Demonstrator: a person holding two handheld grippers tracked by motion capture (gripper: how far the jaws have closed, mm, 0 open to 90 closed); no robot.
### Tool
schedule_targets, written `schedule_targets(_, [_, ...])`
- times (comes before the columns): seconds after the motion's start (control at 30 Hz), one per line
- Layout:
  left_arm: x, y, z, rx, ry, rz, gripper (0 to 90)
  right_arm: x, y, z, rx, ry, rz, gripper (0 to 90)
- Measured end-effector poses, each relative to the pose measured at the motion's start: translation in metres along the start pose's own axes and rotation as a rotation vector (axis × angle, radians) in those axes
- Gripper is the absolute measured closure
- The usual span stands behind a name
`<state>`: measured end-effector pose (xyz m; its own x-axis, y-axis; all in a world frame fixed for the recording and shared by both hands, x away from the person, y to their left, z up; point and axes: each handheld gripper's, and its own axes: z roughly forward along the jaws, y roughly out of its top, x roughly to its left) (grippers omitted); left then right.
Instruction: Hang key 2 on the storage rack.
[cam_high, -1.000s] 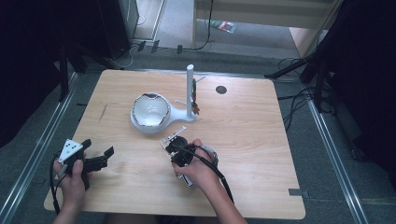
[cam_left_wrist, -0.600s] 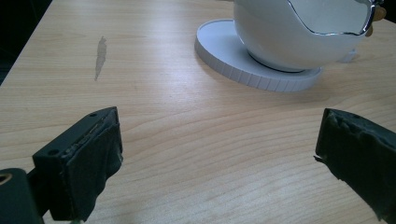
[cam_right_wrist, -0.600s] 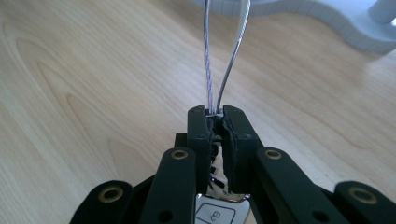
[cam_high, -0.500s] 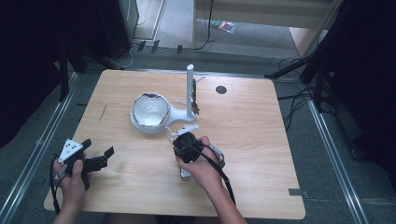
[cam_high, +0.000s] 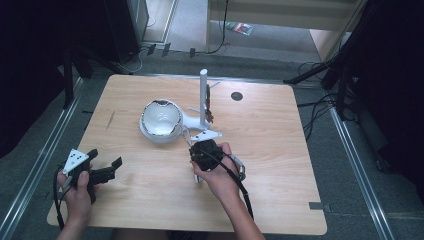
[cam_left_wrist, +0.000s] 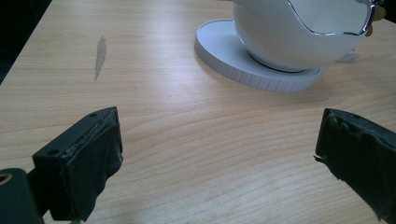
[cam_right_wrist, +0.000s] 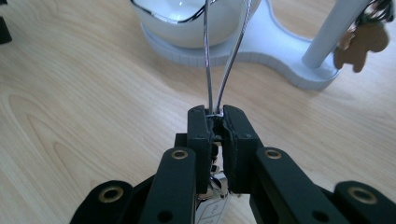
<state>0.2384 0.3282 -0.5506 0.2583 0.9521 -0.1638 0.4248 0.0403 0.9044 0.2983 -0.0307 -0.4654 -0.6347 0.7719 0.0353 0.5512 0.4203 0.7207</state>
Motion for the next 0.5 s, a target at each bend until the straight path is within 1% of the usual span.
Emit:
schedule_targets(0.17, [0.000,0.000,0.000,0.000,0.000,0.001,1.2,-0.001,0.002,-0.005,-0.050,-0.024,0.005,83.4])
schedule_targets(0.5, [0.000,0.000,0.000,0.000,-0.001,0.000,1.2,-0.004,0.004,-0.012,-0.117,-0.060,0.020,83.4])
